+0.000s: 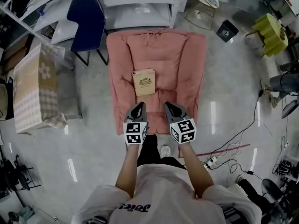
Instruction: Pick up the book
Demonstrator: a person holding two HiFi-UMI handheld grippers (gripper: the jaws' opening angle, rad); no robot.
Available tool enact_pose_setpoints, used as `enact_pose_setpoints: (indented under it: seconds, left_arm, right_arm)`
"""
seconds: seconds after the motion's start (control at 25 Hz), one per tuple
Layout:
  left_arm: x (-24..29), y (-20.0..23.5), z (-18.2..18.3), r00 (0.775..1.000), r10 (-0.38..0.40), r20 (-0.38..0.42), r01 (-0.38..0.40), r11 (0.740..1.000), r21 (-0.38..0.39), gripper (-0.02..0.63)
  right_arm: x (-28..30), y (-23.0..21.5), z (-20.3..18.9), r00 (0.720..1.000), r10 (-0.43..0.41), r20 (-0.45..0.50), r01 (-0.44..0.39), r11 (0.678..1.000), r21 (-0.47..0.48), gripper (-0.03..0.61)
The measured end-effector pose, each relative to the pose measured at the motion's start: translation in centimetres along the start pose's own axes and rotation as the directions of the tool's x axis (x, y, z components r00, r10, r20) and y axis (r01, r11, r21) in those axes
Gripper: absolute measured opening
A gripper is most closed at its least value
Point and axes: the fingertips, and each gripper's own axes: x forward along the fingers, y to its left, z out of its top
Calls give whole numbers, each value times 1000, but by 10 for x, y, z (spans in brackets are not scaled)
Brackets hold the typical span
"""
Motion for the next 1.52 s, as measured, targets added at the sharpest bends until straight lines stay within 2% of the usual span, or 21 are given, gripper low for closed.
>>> enact_pose_setpoints:
  seconds: [0.16, 0.4, 0.44, 0.56, 0.6, 0.64, 0.72, 0.88, 1.0, 1.2, 1.28, 1.4, 1.52]
  left_arm:
    - [54, 33, -35, 996, -17, -83, 13, 999, -39, 18]
    - [136, 87, -88, 983, 0, -186, -12, 998, -66, 23]
    - [146, 93, -99, 978, -2, -208, -14, 997, -76, 38]
    - [173, 115, -129, 963, -18, -267, -15, 992, -122, 152]
    - [183, 123, -135, 960, -18, -280, -20, 991, -131, 163]
    - [193, 131, -140, 957, -13, -288, -27, 990, -136, 173]
    - [211, 143, -151, 953, 0, -301, -45, 989, -140, 180]
    - [239, 155, -175, 942, -7, -337, -47, 987, -153, 219]
    - [253, 161, -189, 930, -20, -366, -41, 986, -160, 256]
    - [268, 171, -198, 923, -9, -384, -62, 983, -172, 268]
    - [272, 172, -198, 925, 3, -381, -75, 982, -174, 268]
    - [275, 175, -200, 925, 24, -379, -95, 981, -169, 267]
    - [276, 183, -203, 922, 63, -381, -133, 978, -160, 246]
  right_arm:
    - [59, -29, -38, 996, 18, -88, -14, 999, 47, 20]
    - [155, -78, -96, 985, 33, -172, -15, 995, 103, 21]
    - [167, -85, -107, 981, 33, -191, -11, 994, 112, 21]
    - [202, -99, -136, 972, 38, -233, -8, 991, 132, 21]
    - [215, -104, -144, 970, 42, -241, -9, 991, 137, 22]
    - [227, -109, -151, 967, 45, -249, -9, 990, 142, 34]
    - [247, -123, -170, 961, 48, -274, -5, 988, 155, 117]
    - [280, -138, -208, 942, 68, -328, -17, 987, 157, 172]
    - [299, -140, -229, 920, 101, -378, -55, 990, 131, 241]
    - [327, -143, -236, 922, 136, -363, -91, 986, 138, 241]
    - [334, -144, -232, 931, 152, -331, -102, 981, 164, 214]
    - [339, -141, -230, 935, 176, -309, -124, 976, 180, 138]
    - [340, -139, -231, 935, 181, -305, -125, 973, 195, 133]
